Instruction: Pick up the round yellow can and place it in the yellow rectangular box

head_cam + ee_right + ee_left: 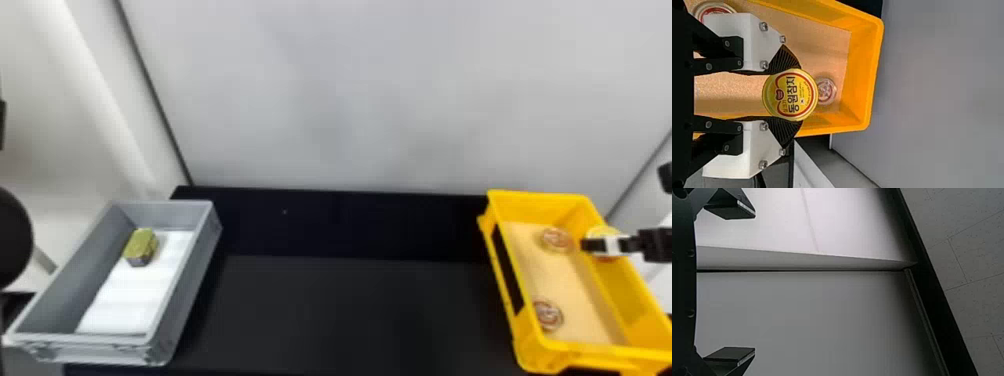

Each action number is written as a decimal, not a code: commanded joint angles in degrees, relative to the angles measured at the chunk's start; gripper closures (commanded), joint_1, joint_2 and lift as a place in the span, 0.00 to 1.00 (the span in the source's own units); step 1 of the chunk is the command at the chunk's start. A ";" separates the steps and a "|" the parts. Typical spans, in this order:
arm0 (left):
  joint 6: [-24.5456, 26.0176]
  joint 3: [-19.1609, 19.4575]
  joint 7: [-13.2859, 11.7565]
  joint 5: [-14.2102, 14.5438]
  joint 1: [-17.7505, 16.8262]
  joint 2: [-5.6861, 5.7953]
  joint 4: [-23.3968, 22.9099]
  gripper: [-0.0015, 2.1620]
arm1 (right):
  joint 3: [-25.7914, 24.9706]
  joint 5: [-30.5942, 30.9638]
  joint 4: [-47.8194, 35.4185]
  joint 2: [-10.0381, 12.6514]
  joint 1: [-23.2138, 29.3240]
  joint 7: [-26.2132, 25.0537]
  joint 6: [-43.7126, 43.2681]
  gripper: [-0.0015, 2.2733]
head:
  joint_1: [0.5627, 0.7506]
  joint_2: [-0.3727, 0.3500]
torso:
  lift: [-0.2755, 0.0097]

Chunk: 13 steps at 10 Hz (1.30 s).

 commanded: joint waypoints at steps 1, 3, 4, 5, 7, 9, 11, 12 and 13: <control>-0.09 -0.19 -0.04 0.08 -0.16 -0.11 0.00 0.03 | -0.32 -2.71 5.54 -0.53 -0.41 -1.71 -1.26 0.34 | 0.70 0.59 | 0.96; -0.35 -0.19 -0.04 -0.01 -0.16 -0.19 0.18 0.03 | 0.03 -4.74 9.50 -1.41 -0.32 -2.59 -2.31 0.34 | 0.70 0.59 | 0.96; -0.44 -0.10 -0.04 0.08 -0.16 -0.19 0.18 0.03 | -0.50 -4.74 10.38 -1.41 0.21 -3.03 -2.05 0.34 | 0.70 0.59 | 0.96; -0.44 -0.10 -0.04 -0.01 -0.07 -0.19 0.18 0.03 | -0.50 -4.74 11.26 -1.67 0.47 -2.94 -1.70 0.34 | 0.70 0.59 | 0.96; -0.53 -0.01 -0.04 -0.01 0.10 -0.19 0.18 0.03 | 0.03 -4.82 12.66 -1.85 1.35 -2.85 -0.82 0.34 | 0.70 0.59 | 0.96; -0.61 0.07 -0.21 0.08 0.28 -0.19 0.18 0.03 | 0.30 -5.00 13.80 -1.76 1.61 -2.85 -0.55 0.34 | 0.70 0.59 | 0.96; -0.70 0.07 -0.30 0.08 0.28 -0.11 0.18 0.03 | 0.38 -5.00 14.07 -1.76 1.61 -2.94 -0.64 0.34 | 0.70 0.59 | 0.96; -0.88 0.07 -0.30 0.08 0.28 -0.11 0.18 0.03 | 0.47 -5.00 14.16 -1.76 1.61 -3.03 -0.64 0.34 | 0.70 0.59 | 0.96; -0.88 0.07 -0.39 0.08 0.37 -0.11 0.18 0.03 | 0.56 -5.00 14.16 -1.76 1.61 -3.12 -0.20 0.31 | 0.70 0.59 | 0.96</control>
